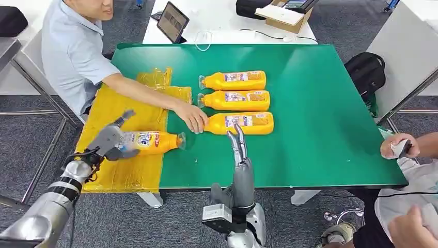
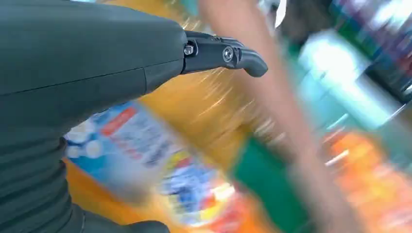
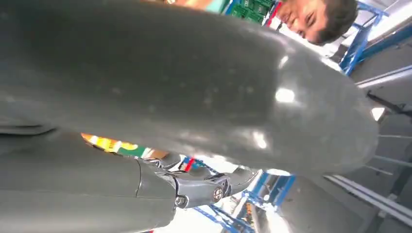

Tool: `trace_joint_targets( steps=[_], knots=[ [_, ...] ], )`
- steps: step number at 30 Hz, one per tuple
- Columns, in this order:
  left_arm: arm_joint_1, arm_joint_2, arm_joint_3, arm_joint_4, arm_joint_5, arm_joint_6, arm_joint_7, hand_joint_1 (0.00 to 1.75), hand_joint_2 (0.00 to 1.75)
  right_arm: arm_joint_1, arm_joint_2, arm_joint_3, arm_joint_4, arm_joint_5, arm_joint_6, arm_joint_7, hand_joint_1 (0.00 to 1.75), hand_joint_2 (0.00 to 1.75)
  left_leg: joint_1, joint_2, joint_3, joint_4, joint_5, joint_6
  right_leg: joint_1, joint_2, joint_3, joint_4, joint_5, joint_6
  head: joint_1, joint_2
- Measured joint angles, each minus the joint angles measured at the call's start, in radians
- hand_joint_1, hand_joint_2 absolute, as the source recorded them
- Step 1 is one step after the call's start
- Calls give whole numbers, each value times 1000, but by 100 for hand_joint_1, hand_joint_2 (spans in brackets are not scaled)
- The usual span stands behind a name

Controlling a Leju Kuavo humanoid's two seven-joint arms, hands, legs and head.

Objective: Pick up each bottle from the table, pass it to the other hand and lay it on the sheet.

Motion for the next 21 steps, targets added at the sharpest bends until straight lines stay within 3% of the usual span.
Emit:
trace_joint_targets(
  steps=[7, 15, 18, 19, 21],
  knots=[
    [139, -104, 79, -341, 146, 60, -18, 0, 175, 0, 0, -1, 0, 15, 0, 0, 0, 0, -1, 0, -1, 0, -1, 0, 0, 0, -1, -1, 0, 0, 0, 0],
    [198, -153, 98, -515, 208, 56, -23, 0, 175, 1, -1, -2, 0, 40, 0, 0, 0, 0, 1, 0, -1, 0, -1, 0, 0, 0, 0, -1, 0, 0, 0, 0],
    [214, -160, 97, -554, 251, 43, -22, 0, 175, 4, -1, -12, 0, 140, 0, 0, 0, 0, 1, 0, -1, 0, -1, 0, 0, 0, 0, -1, 0, 0, 0, 0],
    [220, -161, 96, -567, 269, 38, -22, 0, 175, 6, -1, -20, 2, 195, 0, 0, 0, 175, 1, 0, -1, 0, -1, 0, 0, 0, 0, -1, 0, 0, 0, 0],
    [244, -162, 96, -603, 292, 34, -26, 0, 175, 4, 0, -51, 21, 319, 0, 0, 0, 175, 0, 0, -1, 0, -1, 0, 0, 0, 0, -1, 0, 0, 0, 0]
  ],
)
